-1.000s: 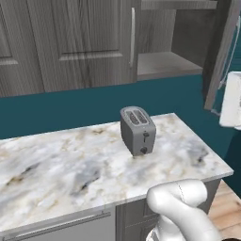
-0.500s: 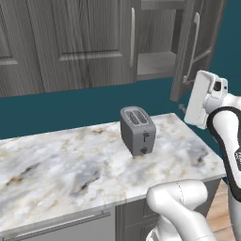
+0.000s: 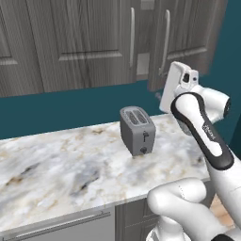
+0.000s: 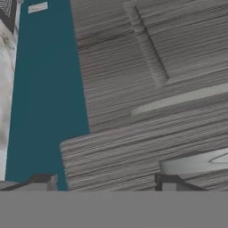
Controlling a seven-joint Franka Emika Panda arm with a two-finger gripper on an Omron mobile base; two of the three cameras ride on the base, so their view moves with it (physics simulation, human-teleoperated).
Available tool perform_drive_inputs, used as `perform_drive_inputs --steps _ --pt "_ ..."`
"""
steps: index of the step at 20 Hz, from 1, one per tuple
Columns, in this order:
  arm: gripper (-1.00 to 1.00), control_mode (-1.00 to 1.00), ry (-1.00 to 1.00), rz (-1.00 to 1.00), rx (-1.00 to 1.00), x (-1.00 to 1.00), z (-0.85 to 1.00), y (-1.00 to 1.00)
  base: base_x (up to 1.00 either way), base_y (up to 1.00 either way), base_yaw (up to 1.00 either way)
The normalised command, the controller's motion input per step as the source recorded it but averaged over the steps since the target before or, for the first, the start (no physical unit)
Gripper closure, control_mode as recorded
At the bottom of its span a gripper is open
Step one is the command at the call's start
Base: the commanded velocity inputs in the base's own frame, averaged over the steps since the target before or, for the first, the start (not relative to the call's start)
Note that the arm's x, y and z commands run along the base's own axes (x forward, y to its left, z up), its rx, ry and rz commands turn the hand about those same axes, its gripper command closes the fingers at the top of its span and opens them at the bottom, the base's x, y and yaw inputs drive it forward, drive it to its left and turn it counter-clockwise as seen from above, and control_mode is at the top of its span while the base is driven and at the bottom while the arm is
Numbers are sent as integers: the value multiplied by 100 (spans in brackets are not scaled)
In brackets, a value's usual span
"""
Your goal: Close all open cabinet doors.
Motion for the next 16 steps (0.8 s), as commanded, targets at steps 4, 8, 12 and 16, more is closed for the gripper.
perform_drive_inputs --steps 4,8,12,16 --pt "-100 -100 0 4 -8 71 15 26 0 0 0" --pt "-100 -100 0 5 -6 84 4 18 0 0 0" --pt "-100 -100 0 6 -6 76 0 19 0 0 0" --pt "-100 -100 0 7 -6 71 0 20 0 0 0"
